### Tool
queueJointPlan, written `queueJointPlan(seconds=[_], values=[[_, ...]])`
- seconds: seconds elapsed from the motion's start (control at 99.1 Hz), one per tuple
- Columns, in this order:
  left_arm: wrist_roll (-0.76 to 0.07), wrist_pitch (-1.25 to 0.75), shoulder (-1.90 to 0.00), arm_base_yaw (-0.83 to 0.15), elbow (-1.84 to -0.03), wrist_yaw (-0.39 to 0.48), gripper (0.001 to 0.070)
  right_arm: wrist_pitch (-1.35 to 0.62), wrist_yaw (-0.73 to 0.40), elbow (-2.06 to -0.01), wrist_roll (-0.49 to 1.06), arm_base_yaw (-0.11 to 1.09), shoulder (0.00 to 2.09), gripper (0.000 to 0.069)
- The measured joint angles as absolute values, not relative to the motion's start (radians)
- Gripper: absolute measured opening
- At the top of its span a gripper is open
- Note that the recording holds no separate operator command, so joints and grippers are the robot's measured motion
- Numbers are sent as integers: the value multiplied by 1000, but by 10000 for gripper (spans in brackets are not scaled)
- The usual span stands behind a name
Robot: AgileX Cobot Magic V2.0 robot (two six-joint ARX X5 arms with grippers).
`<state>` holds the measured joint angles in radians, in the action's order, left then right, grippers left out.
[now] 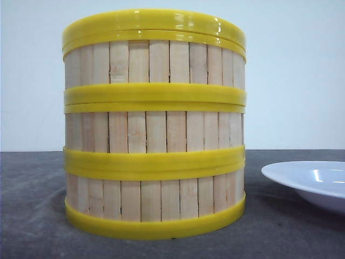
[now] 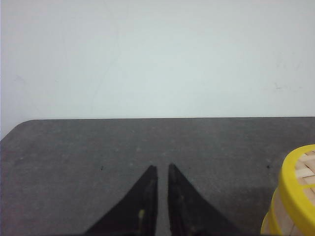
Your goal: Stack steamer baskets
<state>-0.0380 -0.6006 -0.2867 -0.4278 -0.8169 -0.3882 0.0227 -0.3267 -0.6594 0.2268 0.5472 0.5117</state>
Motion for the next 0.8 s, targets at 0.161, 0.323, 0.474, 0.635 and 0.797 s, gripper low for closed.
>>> queueJointPlan(seconds=[0.161, 0.323, 0.474, 0.635, 0.797], values=[[-38, -601, -287, -428, -817, -388, 13, -244, -298, -641, 205, 478, 349, 12], [-38, -601, -287, -428, -817, -388, 13, -115, -216, -409, 146, 333, 199, 9], [-38, -601, -287, -428, -817, -388, 13, -10, -82, -138, 44, 250, 33, 9], [-38, -600, -287, -428, -817, -388, 13, 33, -30, -14, 2, 205, 7, 9], [-38, -598, -285, -428, -817, -388, 13, -10, -26, -14, -5, 203, 6, 9]])
